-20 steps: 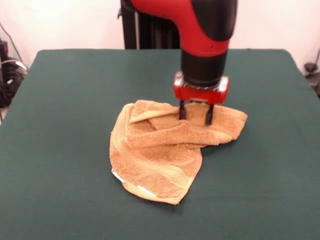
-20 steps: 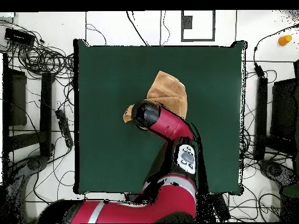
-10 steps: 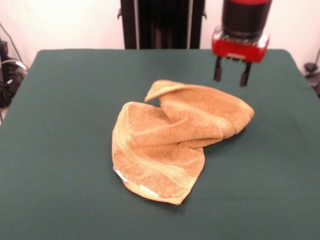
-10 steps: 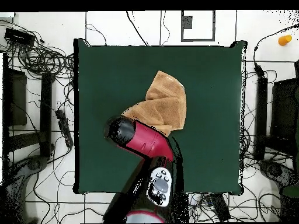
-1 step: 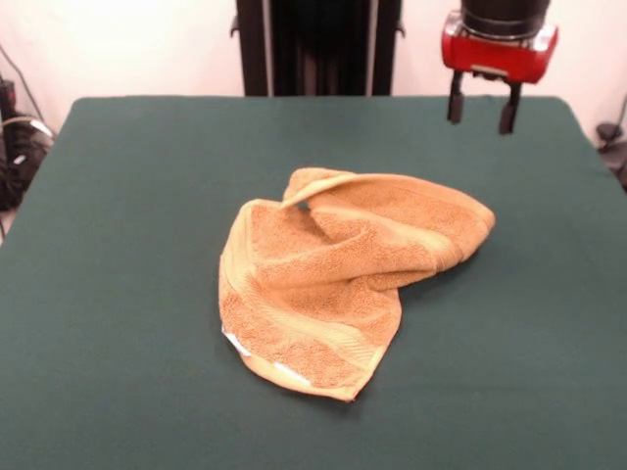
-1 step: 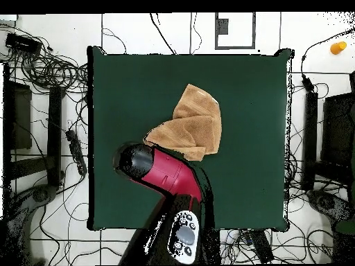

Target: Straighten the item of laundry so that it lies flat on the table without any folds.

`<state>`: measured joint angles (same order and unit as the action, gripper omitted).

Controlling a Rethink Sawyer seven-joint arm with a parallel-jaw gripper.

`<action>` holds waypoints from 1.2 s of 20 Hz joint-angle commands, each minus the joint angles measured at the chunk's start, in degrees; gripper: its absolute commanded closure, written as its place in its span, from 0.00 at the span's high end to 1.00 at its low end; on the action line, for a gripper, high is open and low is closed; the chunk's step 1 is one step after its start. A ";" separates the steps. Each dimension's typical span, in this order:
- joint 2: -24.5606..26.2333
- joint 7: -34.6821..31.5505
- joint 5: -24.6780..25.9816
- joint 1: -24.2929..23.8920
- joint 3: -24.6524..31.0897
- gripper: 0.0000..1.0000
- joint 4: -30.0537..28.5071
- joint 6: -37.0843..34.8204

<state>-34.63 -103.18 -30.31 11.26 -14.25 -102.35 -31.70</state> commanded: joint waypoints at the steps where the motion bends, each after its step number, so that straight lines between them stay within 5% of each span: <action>1: 1.34 -16.35 -4.64 1.10 8.06 1.00 -4.59 -3.59; 14: 0.18 -14.44 1.93 -0.23 0.04 1.00 10.73 -11.63; 24: 0.71 -1.36 7.83 -11.01 1.95 1.00 13.66 -9.74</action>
<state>-36.62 -103.25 -25.93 5.41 -15.72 -91.96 -37.76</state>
